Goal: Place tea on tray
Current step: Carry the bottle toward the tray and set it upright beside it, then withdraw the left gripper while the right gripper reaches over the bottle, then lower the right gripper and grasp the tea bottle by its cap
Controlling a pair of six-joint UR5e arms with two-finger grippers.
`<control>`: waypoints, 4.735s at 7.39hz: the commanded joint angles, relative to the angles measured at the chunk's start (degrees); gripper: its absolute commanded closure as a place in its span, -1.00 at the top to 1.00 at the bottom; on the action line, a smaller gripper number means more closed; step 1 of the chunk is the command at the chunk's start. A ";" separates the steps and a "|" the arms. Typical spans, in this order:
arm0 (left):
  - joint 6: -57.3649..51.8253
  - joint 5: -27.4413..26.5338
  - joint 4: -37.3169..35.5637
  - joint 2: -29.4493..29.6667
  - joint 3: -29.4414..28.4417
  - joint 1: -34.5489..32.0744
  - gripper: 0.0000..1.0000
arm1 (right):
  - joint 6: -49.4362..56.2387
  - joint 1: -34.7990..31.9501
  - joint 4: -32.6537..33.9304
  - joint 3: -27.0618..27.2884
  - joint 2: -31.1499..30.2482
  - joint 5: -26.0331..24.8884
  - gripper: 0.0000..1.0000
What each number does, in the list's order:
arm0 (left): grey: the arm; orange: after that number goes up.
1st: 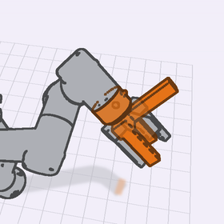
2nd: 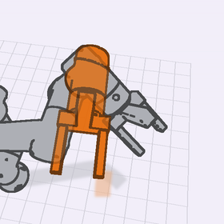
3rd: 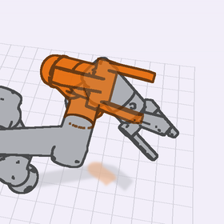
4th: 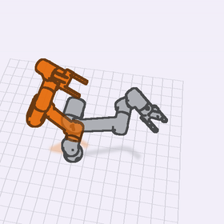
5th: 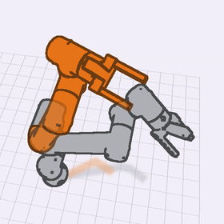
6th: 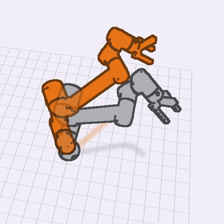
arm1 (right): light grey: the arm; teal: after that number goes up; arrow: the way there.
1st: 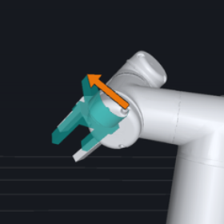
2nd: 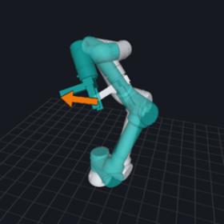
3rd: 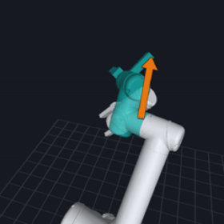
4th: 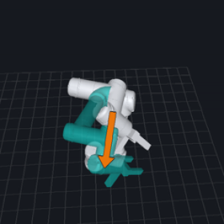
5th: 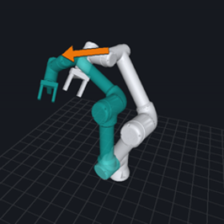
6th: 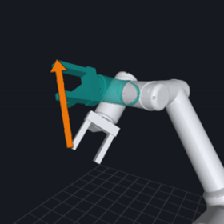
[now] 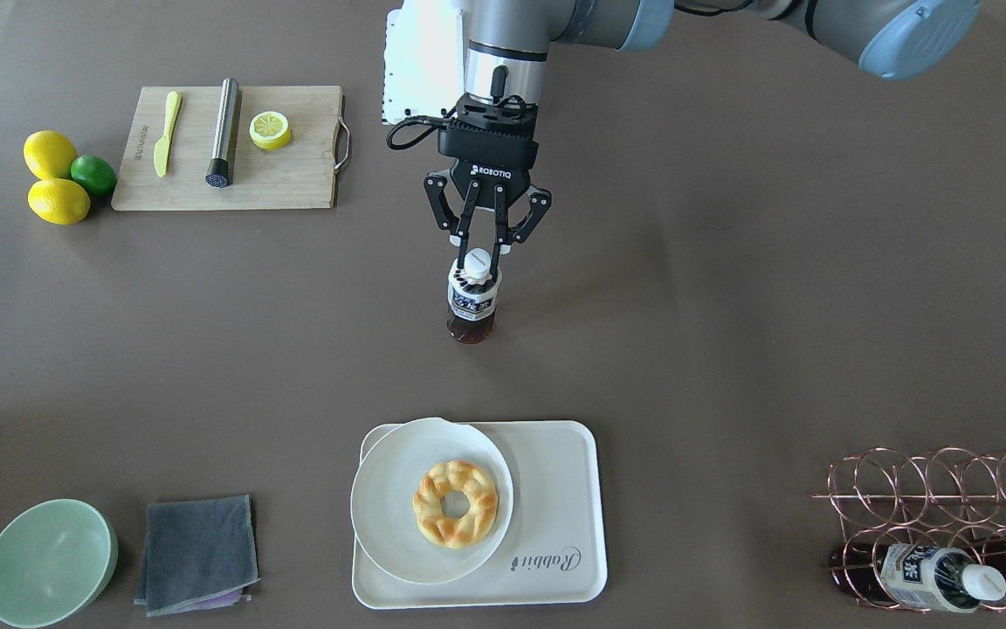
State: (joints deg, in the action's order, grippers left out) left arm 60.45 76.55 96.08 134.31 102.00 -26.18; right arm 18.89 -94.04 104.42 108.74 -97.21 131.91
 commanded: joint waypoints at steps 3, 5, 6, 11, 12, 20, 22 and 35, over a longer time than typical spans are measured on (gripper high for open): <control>-0.06 -1.58 1.04 -0.80 -0.57 0.96 0.93 | 0.09 0.00 -0.01 -0.29 0.00 0.01 1.00; -0.24 -3.43 1.04 -1.33 0.04 1.31 0.96 | 0.00 -0.09 -0.01 0.06 0.00 2.28 1.00; -0.68 -2.82 0.78 -1.68 1.18 1.05 0.96 | -0.17 0.00 -0.09 0.76 0.09 2.82 1.00; -12.62 23.59 1.21 -17.20 11.03 -15.35 0.96 | -34.60 14.54 -10.17 11.55 4.13 9.33 1.00; -14.72 28.51 1.21 -20.02 11.03 -19.04 0.96 | -47.94 19.55 -14.64 12.36 6.74 9.15 1.00; -51.57 49.13 6.40 -36.14 2.95 -45.45 0.96 | -97.48 59.30 0.97 3.89 51.68 -21.93 1.00; -51.48 49.13 6.40 -35.96 2.07 -45.54 0.96 | -86.20 60.20 3.95 -0.28 56.07 -24.84 0.82; -51.13 49.57 6.40 -35.61 1.63 -47.11 0.96 | -78.75 61.00 -4.14 -15.14 61.26 -30.58 -0.32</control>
State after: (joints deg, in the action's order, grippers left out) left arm 9.46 125.75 102.49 98.65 103.62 -72.25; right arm -59.74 -33.23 100.15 93.61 -36.08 101.33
